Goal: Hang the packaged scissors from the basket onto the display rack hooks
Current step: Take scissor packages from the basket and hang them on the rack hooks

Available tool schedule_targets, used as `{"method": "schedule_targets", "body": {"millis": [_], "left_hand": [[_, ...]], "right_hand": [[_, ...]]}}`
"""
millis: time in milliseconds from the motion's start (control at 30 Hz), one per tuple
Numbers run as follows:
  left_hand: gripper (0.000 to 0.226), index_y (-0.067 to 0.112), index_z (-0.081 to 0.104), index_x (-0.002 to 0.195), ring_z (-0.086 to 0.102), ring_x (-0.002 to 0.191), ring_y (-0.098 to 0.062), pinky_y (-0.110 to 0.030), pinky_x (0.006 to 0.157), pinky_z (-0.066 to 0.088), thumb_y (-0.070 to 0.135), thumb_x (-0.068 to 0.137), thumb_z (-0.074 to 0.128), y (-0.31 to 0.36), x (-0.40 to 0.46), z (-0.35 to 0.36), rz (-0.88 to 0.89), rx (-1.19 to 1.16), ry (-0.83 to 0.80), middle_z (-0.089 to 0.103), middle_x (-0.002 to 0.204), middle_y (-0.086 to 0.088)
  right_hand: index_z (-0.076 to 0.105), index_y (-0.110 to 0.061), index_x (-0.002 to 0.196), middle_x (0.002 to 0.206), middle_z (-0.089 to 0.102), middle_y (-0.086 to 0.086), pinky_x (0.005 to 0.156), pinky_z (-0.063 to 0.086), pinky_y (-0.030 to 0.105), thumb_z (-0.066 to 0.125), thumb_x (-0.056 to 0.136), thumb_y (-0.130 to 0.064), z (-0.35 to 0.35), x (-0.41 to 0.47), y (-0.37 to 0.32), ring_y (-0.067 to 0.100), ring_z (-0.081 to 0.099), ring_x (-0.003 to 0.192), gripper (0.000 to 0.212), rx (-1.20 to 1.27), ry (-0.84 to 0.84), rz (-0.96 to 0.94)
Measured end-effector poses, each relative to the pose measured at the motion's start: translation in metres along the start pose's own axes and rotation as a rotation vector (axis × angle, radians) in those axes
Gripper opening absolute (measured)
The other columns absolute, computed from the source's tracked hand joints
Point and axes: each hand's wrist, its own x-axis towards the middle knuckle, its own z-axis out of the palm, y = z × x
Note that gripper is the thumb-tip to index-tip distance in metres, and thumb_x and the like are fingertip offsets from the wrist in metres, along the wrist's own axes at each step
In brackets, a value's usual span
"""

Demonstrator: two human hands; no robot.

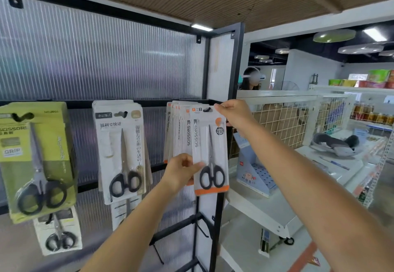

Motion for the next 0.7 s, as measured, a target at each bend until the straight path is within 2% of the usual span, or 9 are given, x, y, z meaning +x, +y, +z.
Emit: {"method": "schedule_targets", "body": {"millis": [67, 167, 233, 333, 400, 500, 567, 633, 700], "left_hand": [[0.024, 0.006, 0.05, 0.081, 0.062, 0.068, -0.022, -0.025, 0.052, 0.052, 0.02, 0.085, 0.069, -0.003, 0.002, 0.0, 0.012, 0.051, 0.013, 0.056, 0.078, -0.015], [0.029, 0.01, 0.049, 0.072, 0.061, 0.072, -0.029, -0.043, 0.069, 0.057, 0.027, 0.085, 0.069, -0.007, 0.005, -0.001, 0.046, 0.196, 0.092, 0.058, 0.075, -0.013], [0.033, 0.012, 0.046, 0.068, 0.055, 0.067, -0.023, -0.035, 0.067, 0.054, 0.03, 0.087, 0.066, -0.009, 0.005, -0.002, 0.047, 0.269, 0.139, 0.054, 0.069, -0.008], [0.038, 0.014, 0.039, 0.064, 0.04, 0.055, -0.01, -0.014, 0.049, 0.034, 0.031, 0.091, 0.06, -0.006, 0.007, -0.004, 0.034, 0.374, 0.189, 0.044, 0.061, 0.002], [0.04, 0.015, 0.037, 0.063, 0.037, 0.053, -0.007, -0.013, 0.045, 0.03, 0.032, 0.092, 0.058, -0.005, 0.01, -0.004, 0.021, 0.392, 0.188, 0.042, 0.06, 0.004], [0.037, 0.018, 0.037, 0.064, 0.039, 0.055, -0.004, -0.013, 0.043, 0.033, 0.03, 0.094, 0.055, -0.007, 0.016, -0.004, -0.002, 0.41, 0.172, 0.046, 0.067, 0.003], [0.035, 0.02, 0.038, 0.065, 0.039, 0.057, -0.004, -0.015, 0.046, 0.035, 0.029, 0.095, 0.054, -0.008, 0.019, -0.003, -0.009, 0.391, 0.161, 0.048, 0.073, 0.001], [0.034, 0.018, 0.038, 0.067, 0.04, 0.058, -0.005, -0.018, 0.052, 0.038, 0.027, 0.096, 0.054, -0.007, 0.021, -0.001, -0.011, 0.365, 0.162, 0.046, 0.069, 0.004], [0.027, 0.014, 0.045, 0.073, 0.044, 0.065, -0.006, -0.02, 0.061, 0.043, 0.025, 0.096, 0.053, -0.008, 0.024, 0.0, -0.014, 0.339, 0.159, 0.048, 0.072, 0.003]], "right_hand": [[0.067, -0.002, 0.101, 0.087, 0.06, -0.001, 0.093, 0.05, 0.045, 0.062, 0.09, -0.025, 0.002, 0.003, 0.003, 0.015, 0.057, 0.091, 0.026, -0.006, 0.002, 0.01], [0.067, -0.003, 0.1, 0.088, 0.06, 0.0, 0.092, 0.05, 0.045, 0.062, 0.09, -0.027, 0.009, 0.004, 0.006, 0.017, 0.058, 0.093, 0.026, -0.011, 0.021, 0.022], [0.065, -0.007, 0.094, 0.087, 0.061, 0.0, 0.089, 0.052, 0.045, 0.064, 0.089, -0.029, 0.015, 0.007, 0.008, 0.021, 0.062, 0.094, 0.022, -0.011, 0.045, 0.039], [0.063, -0.011, 0.09, 0.086, 0.063, 0.0, 0.087, 0.053, 0.044, 0.065, 0.088, -0.029, 0.022, 0.012, 0.012, 0.021, 0.064, 0.094, 0.018, -0.01, 0.087, 0.057], [0.063, -0.009, 0.096, 0.086, 0.066, 0.002, 0.087, 0.053, 0.043, 0.064, 0.089, -0.027, 0.024, 0.014, 0.013, 0.019, 0.064, 0.091, 0.02, -0.013, 0.094, 0.074], [0.062, -0.009, 0.102, 0.102, 0.067, 0.009, 0.088, 0.052, 0.044, 0.065, 0.088, -0.029, 0.028, 0.015, 0.015, 0.022, 0.063, 0.098, 0.025, -0.024, 0.104, 0.074], [0.062, -0.008, 0.105, 0.103, 0.068, 0.01, 0.087, 0.053, 0.042, 0.064, 0.088, -0.029, 0.031, 0.016, 0.015, 0.022, 0.063, 0.097, 0.027, -0.04, 0.101, 0.072], [0.061, -0.006, 0.107, 0.093, 0.069, 0.009, 0.078, 0.055, 0.032, 0.062, 0.09, -0.027, 0.032, 0.017, 0.014, 0.016, 0.063, 0.084, 0.027, -0.044, 0.099, 0.07], [0.06, -0.003, 0.107, 0.076, 0.065, 0.001, 0.06, 0.048, 0.017, 0.059, 0.092, -0.019, 0.033, 0.018, 0.012, 0.006, 0.056, 0.065, 0.022, -0.055, 0.095, 0.07]]}}
